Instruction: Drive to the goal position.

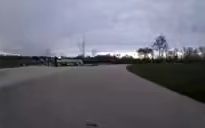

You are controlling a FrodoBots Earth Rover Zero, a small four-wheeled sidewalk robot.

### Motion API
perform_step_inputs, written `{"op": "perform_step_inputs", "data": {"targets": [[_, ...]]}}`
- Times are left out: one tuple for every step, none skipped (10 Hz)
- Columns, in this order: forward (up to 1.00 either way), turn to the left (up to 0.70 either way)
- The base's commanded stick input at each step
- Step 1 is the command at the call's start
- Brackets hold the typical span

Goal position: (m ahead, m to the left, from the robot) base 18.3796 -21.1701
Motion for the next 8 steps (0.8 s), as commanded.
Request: {"op": "perform_step_inputs", "data": {"targets": [[1.00,-0.40],[1.00,-0.39],[1.00,-0.09],[1.00,-0.04],[1.00,-0.02],[1.00,0.00],[1.00,0.00],[1.00,0.00]]}}
